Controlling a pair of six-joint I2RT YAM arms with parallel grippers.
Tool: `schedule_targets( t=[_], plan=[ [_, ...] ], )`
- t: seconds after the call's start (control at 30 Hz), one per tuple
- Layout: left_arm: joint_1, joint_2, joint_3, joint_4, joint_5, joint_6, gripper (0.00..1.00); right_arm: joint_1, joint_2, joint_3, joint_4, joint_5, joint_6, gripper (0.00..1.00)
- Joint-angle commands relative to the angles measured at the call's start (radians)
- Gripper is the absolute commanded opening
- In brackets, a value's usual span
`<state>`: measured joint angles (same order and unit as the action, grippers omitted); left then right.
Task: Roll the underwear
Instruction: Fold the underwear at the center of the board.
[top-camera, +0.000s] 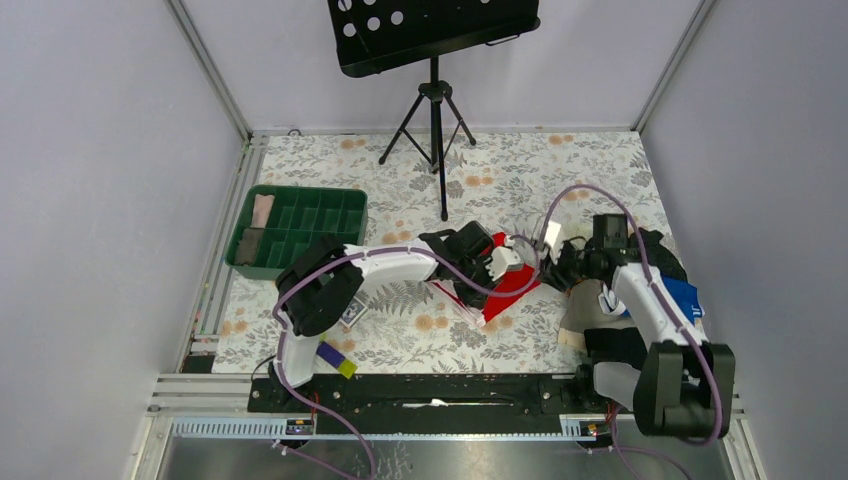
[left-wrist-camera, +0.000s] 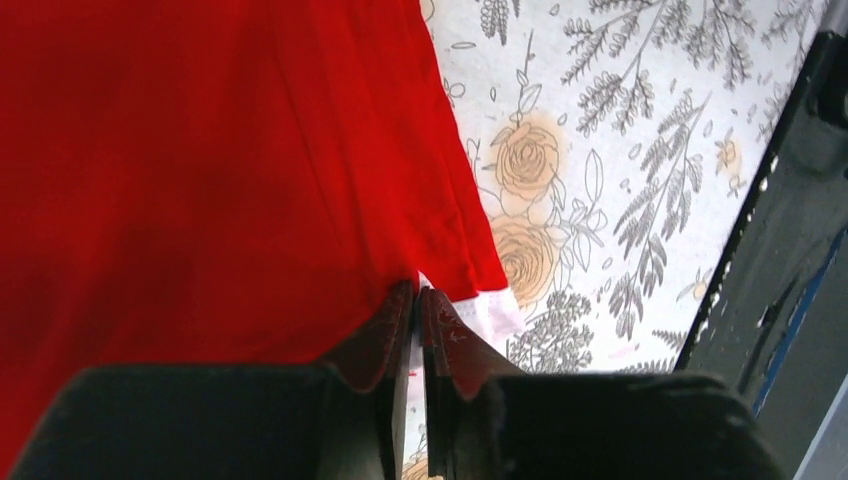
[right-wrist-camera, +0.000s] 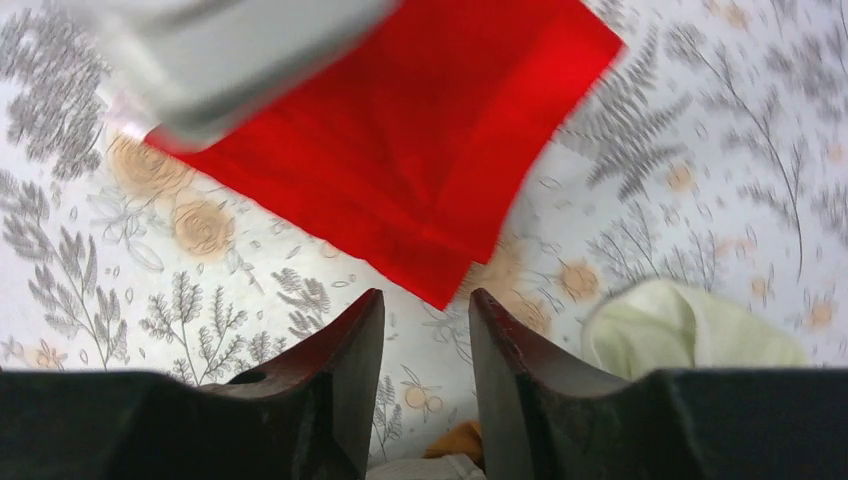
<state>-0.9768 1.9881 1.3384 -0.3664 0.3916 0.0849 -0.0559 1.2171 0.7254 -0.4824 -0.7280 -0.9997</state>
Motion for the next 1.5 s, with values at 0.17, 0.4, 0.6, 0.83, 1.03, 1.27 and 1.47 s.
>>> schedule_targets(
  t=[0.17,0.4,0.6,0.83,1.03,1.27,1.47],
  plan=[
    [0.072,-0.129,-0.037,-0.022,0.163,0.173,0.0,0.114,-0.122,-0.187,0.031,-0.081,-0.57,0.49],
    [0.08,-0.126,-0.041,-0.013,0.188,0.159,0.0,0.116,-0.041,-0.186,0.123,-0.072,-0.653,0.49],
    [0.082,-0.127,-0.042,-0.018,0.186,0.166,0.0,0.116,0.068,-0.139,0.133,-0.06,-0.723,0.44],
    [0.089,-0.126,-0.041,-0.021,0.187,0.165,0.0,0.116,0.143,-0.088,0.146,-0.052,-0.747,0.38],
    [0.093,-0.121,-0.033,-0.021,0.192,0.162,0.0,0.116,0.172,-0.084,0.104,-0.03,-0.836,0.38],
    [0.097,-0.114,-0.024,-0.025,0.198,0.157,0.0,0.116,0.188,-0.093,0.079,-0.01,-0.894,0.38],
    [0.099,-0.112,-0.016,-0.034,0.202,0.159,0.0,0.116,0.173,-0.151,0.198,0.001,-0.881,0.29]
  ],
)
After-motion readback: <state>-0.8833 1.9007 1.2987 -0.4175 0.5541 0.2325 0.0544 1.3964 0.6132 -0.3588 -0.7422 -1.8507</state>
